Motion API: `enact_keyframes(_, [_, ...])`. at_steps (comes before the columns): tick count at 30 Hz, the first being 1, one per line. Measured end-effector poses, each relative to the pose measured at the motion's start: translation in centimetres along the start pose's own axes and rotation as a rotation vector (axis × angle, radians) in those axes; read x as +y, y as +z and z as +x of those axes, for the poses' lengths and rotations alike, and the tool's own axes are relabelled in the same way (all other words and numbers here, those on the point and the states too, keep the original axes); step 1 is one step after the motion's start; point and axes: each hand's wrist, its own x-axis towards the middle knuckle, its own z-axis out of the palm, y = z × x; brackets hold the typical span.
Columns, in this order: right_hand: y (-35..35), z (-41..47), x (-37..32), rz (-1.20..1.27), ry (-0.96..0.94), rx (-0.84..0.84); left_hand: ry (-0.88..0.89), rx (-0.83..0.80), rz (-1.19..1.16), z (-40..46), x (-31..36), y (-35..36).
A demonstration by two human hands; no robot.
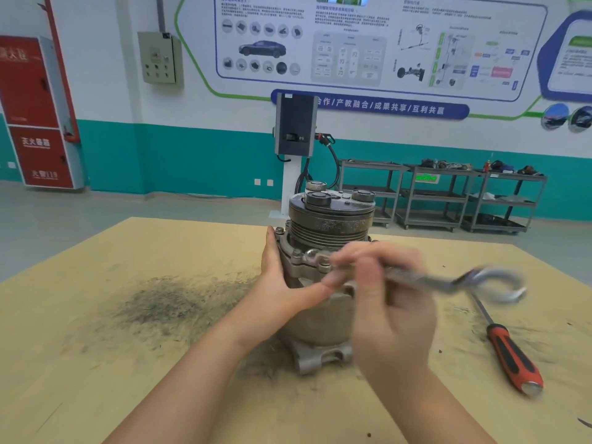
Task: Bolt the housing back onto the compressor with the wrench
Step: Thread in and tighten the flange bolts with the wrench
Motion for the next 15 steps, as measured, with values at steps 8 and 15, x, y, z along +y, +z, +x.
enact_keyframes(8, [-2.2,2.2,0.6,0.423,0.49,0.289,0.014,-0.008,0.005,-0.6,0.9,0.2])
enact_keyframes(15, [-3.7,3.6,1.9,0.586,0.79,0.235,0.0,-0.004,0.022,-0.6,0.9,0.1])
